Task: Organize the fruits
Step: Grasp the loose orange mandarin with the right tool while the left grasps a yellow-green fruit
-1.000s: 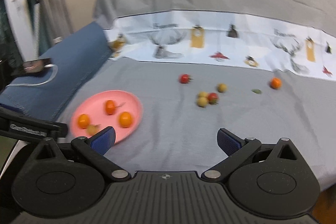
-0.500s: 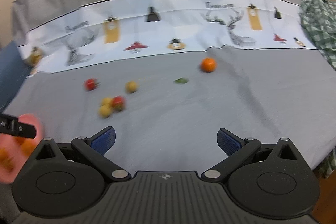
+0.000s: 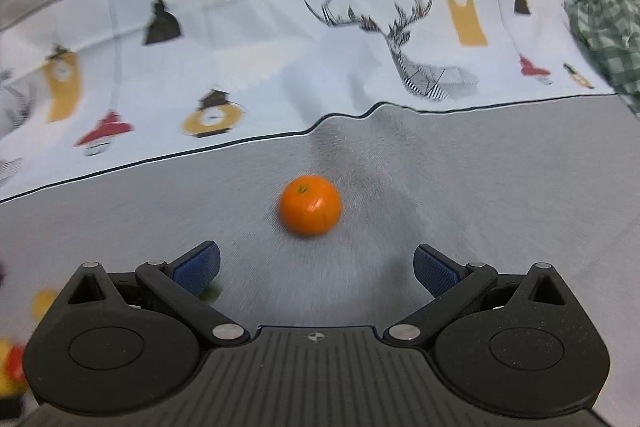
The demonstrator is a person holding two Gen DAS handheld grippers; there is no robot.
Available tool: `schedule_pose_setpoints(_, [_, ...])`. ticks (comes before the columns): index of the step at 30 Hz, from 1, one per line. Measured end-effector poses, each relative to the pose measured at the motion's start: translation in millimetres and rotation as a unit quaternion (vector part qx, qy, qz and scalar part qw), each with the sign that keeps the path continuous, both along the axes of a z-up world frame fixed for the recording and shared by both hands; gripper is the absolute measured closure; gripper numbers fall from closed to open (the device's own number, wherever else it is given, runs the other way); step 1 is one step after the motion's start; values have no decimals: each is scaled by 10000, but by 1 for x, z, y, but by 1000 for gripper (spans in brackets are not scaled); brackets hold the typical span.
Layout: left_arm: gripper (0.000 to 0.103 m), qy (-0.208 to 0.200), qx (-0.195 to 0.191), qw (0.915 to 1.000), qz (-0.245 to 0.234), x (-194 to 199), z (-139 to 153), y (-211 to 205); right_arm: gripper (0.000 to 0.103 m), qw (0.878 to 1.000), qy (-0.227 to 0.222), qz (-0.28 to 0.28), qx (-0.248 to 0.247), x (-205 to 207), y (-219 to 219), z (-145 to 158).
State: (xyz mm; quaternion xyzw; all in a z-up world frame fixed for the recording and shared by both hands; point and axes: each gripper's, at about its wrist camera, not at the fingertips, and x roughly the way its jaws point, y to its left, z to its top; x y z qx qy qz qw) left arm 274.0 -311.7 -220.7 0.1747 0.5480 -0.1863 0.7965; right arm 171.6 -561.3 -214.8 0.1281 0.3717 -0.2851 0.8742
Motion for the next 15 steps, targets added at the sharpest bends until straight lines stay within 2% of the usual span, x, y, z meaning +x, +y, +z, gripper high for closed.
schedule_pose_setpoints(2, [0, -35, -114, 9999, -73, 4, -3, -4, 1, 9999, 147, -23, 32, 16, -13, -15])
schedule_pose_setpoints(3, [0, -44, -135, 9999, -79, 5, -4, -5, 1, 9995, 188, 18, -267, 22, -12, -18])
schedule_pose_setpoints(5, [0, -37, -163, 9998, -73, 7, -4, -7, 1, 9986, 202, 149, -472, 29, -9, -23])
schedule_pose_setpoints(15, [0, -105, -201, 9997, -20, 5, -4, -7, 1, 9989, 101, 99, -445, 30, -12, -26])
